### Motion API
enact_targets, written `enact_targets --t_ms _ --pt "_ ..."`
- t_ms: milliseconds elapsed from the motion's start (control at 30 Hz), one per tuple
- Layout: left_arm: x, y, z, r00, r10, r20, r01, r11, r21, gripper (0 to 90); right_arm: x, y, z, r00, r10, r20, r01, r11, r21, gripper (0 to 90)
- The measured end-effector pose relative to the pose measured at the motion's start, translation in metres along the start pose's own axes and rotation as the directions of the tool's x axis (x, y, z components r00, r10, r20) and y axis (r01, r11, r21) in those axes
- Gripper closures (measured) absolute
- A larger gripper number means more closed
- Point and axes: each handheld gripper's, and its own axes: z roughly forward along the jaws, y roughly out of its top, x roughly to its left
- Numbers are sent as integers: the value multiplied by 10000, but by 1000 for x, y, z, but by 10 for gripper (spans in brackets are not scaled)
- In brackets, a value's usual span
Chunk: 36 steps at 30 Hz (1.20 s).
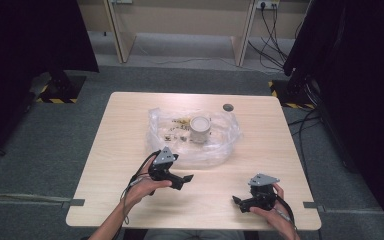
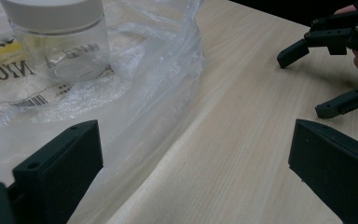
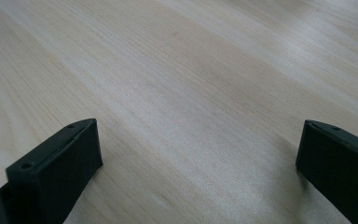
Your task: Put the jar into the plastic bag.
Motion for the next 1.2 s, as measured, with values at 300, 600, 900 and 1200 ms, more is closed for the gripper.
enact_targets --t_ms 300,600,900,1200 --pt "-4 -14 -5 10000 -43 55 42 9998 185 24 0 0 0 10000 -4 0 4 10000 -4 2" --pt "-6 -27 -9 10000 -66 -48 68 9994 342 24 0 0 0 10000 -10 4 10 10000 -3 3" --pt "-9 -40 -12 9999 -128 -93 132 9985 524 24 0 0 0 10000 10 15 -10 10000 -6 3" --pt "-12 -50 -19 9996 -153 -224 167 9980 617 24 0 0 0 10000 43 33 -43 10000 -10 2"
